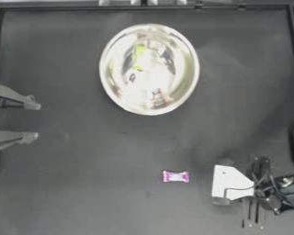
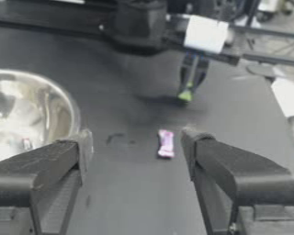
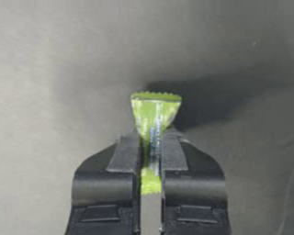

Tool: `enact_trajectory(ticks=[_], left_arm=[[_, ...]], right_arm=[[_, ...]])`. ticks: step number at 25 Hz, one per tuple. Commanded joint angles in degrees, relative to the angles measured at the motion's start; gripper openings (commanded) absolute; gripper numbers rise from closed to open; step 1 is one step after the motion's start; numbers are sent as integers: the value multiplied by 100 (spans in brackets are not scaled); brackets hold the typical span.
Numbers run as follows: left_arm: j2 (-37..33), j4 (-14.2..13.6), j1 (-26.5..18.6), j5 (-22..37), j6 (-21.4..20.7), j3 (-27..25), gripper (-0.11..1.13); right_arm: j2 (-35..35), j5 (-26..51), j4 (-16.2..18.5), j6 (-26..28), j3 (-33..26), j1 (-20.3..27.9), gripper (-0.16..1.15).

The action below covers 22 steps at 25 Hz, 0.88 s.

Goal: Put candies in bowl

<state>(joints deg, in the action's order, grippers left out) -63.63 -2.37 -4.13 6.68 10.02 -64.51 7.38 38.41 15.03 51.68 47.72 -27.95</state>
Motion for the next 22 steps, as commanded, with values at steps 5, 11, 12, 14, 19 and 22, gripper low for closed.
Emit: enact_trajectory(ticks=[5,11,12,14,19,22], left_arm=[[290,18,-9,-26,0,167,93],[299,18,-9,-26,0,167,93],[299,18,-9,-35,0,167,93],[316,18,-9,-26,-9,167,93],[387,18,-9,-44,-9,167,93],[431,9,-9,-53,-9,167,93]], right_arm=[[1345,-9,1608,527,-70,316,28],[2171,-272,2584,545,-35,914,28],[2276,-334,2681,510,-26,1028,28],[2417,-492,2848,396,-18,1310,28],[2461,-1151,2953,-264,-97,2215,28],[2399,-1538,2874,-703,-158,2777,28]])
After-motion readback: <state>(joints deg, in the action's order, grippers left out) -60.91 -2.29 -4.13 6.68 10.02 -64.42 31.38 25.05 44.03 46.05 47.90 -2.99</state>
